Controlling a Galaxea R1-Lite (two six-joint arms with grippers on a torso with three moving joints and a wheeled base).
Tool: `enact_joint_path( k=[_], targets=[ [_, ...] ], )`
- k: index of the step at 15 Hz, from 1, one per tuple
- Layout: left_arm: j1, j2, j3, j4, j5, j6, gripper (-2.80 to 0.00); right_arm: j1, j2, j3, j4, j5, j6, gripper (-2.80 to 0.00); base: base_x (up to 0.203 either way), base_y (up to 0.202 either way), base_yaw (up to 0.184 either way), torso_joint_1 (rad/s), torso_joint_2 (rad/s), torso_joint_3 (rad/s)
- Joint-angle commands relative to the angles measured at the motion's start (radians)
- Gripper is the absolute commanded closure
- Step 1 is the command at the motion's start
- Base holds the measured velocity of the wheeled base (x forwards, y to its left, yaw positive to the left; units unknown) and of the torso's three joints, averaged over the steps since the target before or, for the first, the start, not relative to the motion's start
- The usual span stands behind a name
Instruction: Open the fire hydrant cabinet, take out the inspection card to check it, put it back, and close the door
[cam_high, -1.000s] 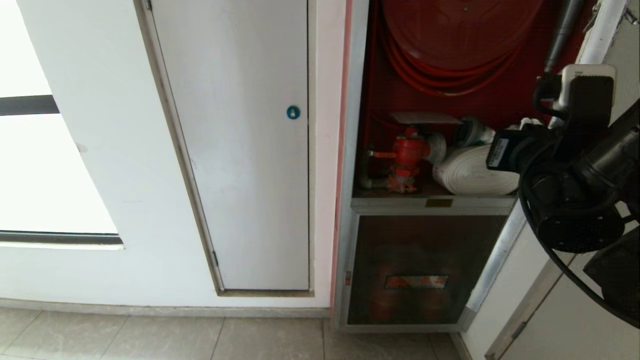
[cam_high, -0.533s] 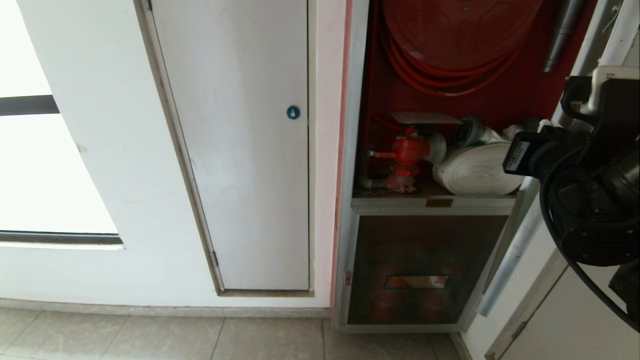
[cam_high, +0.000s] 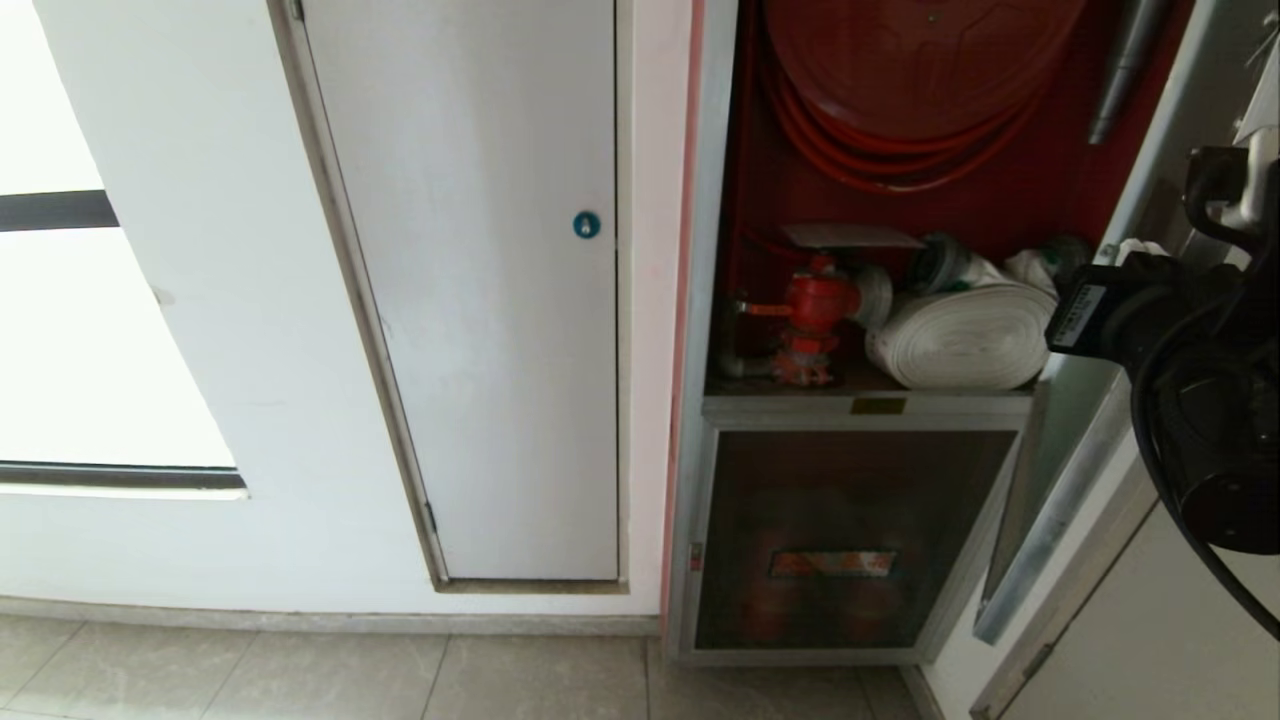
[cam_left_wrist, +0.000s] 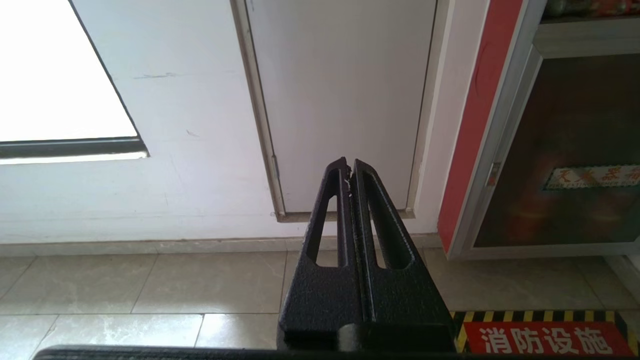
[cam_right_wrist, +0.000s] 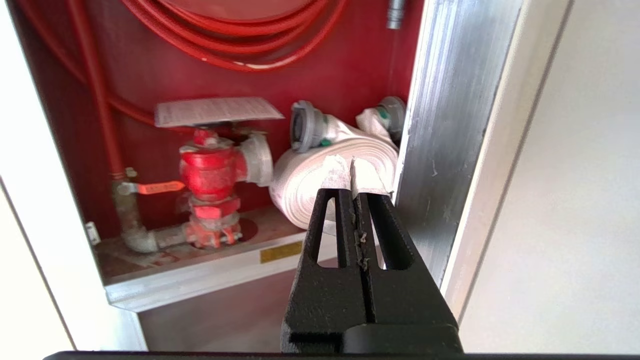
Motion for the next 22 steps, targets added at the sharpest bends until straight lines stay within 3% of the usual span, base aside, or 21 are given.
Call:
enact_joint_path(
  k=[1,22],
  targets=[
    [0.0,0.001,0.006,0.0,0.0,0.0,0.0,-0.004,-0.025,0.01,-0.004,-0.003,-0.003,0.0,0.0,0.0,0.0,0.0,0.0,0.0],
    [0.0,0.001,0.006,-0.001,0.0,0.0,0.0,-0.177,-0.219,0.145,0.059,0.03,0.001,0.0,0.0,0.0,0.0,0.0,0.0,0.0]
  ],
)
